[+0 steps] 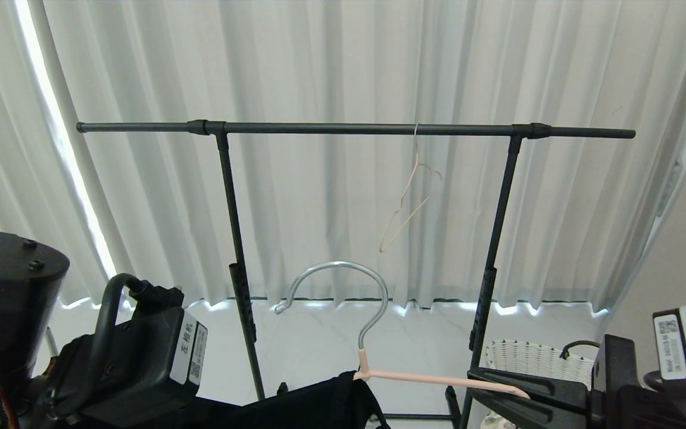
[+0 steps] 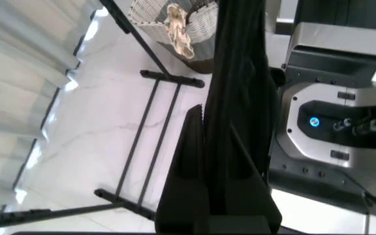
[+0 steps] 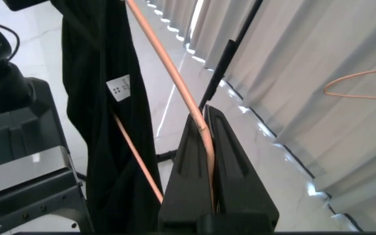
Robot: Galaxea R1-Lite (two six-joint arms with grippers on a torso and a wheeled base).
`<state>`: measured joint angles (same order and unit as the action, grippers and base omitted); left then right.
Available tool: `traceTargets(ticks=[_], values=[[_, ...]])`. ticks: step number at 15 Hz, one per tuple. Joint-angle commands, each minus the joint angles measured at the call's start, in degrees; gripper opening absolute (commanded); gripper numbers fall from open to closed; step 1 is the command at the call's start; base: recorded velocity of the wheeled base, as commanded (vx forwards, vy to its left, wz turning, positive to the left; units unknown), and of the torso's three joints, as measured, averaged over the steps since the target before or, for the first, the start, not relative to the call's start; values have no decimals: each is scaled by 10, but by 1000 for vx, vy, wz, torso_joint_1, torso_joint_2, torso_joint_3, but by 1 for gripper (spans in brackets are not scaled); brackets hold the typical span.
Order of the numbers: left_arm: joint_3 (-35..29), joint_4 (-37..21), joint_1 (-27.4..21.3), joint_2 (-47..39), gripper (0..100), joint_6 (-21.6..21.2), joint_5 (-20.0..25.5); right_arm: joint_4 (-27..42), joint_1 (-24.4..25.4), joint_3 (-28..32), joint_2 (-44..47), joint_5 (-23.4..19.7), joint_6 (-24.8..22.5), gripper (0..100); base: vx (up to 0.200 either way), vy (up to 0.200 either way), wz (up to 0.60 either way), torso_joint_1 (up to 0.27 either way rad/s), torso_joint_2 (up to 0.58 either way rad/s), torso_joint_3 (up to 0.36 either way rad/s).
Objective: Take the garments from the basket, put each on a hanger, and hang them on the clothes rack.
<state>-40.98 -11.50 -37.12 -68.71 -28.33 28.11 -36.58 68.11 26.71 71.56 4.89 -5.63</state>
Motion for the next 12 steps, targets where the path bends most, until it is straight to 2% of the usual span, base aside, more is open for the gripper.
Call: traceTargets(ticks=[1,3,4,7,9,12], values=[[-1,7,2,4,0,20,-1,-2,0,-1,-2,0,-1,0,0,0,0,0,0,0],[2,40,7,4,0,40,-1,-2,0,-1,-2,1,-3,0,0,0,0,0,0,0],[3,60,14,2,0,45,-2,-2,0,-1,-2,1,-6,100,0,0,0,0,0,0],[13,69,26,5,0,44,-3,-2,-3,-1,-2,8,-7,100,0,0,0,0,0,0],[22,69,26,9,0,43,-13,-2,-13,-3,-5,35,-8,100,0,0,0,0,0,0],[44,70,28,18,0,43,-88,0,-60,-14,-15,36,-7,100,0,0,0,0,0,0]])
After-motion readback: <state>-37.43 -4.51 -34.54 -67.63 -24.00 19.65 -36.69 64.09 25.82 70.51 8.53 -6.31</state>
